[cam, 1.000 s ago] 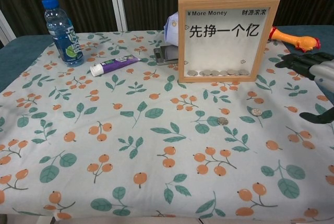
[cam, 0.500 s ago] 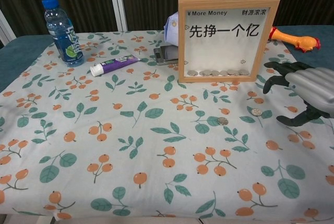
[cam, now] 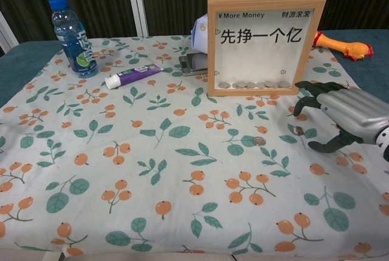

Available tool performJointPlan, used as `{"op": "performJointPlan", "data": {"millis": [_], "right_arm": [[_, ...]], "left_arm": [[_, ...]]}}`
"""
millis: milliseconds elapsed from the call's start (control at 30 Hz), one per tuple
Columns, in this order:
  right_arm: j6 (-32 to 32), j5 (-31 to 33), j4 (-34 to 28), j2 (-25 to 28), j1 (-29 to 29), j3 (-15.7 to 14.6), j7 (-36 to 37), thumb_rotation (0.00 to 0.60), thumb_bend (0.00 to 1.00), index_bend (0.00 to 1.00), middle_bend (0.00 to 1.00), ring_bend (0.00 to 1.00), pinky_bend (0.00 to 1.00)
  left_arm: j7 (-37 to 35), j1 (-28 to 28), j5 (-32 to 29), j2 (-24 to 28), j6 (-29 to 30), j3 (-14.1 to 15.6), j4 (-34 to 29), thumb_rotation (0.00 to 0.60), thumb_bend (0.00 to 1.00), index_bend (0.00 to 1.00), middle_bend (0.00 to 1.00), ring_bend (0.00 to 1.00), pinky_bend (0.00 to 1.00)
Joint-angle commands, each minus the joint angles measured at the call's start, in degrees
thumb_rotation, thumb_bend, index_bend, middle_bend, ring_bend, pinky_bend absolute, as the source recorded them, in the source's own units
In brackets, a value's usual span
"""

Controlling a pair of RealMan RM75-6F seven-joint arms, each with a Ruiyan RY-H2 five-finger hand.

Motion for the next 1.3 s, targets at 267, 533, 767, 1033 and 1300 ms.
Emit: {"op": "performJointPlan", "data": {"millis": [267, 533, 767, 1033, 1300], "right_arm": [[-0.2, 0.0, 2.0, -1.3, 0.3, 0.0, 1.0, 0.600, 0.43, 0.50, 0.00, 0.00, 0.00], [-0.3, 0.4, 3.5, -2.2, 0.5, 0.3, 1.0, 0.600, 0.48, 0.51, 0.00, 0.00, 0.00], [-1.0, 0.7, 4.3, -2.6, 0.7, 0.2, 1.4, 0.600, 0.48, 0.52, 0.00, 0.00, 0.00], [-1.3, 0.5, 4.7, -2.9, 0.8, 0.0, 2.0, 0.600, 0.49, 0.53, 0.00, 0.00, 0.00], [-1.3, 0.7, 4.9, -3.1, 0.8, 0.1, 1.7, 0.600, 0.49, 0.54, 0.00, 0.00, 0.00]], "left_arm": [[-0.4, 0.0, -0.1, -0.3, -0.1, 0.0, 0.5, 0.600, 0.38, 0.00, 0.00, 0.00, 0.00], [-0.6, 0.0, -0.2, -0.2, 0.1, 0.0, 0.7, 0.600, 0.38, 0.00, 0.00, 0.00, 0.00], [-0.4, -0.1, -0.4, -0.4, -0.3, 0.0, 0.8, 0.600, 0.38, 0.00, 0.00, 0.00, 0.00], [-0.5, -0.1, -0.6, -0.3, -0.4, -0.1, 1.0, 0.600, 0.38, 0.00, 0.00, 0.00, 0.00], [-0.7, 0.0, -0.5, -0.3, -0.2, 0.0, 1.2, 0.600, 0.38, 0.00, 0.00, 0.00, 0.00]]}}
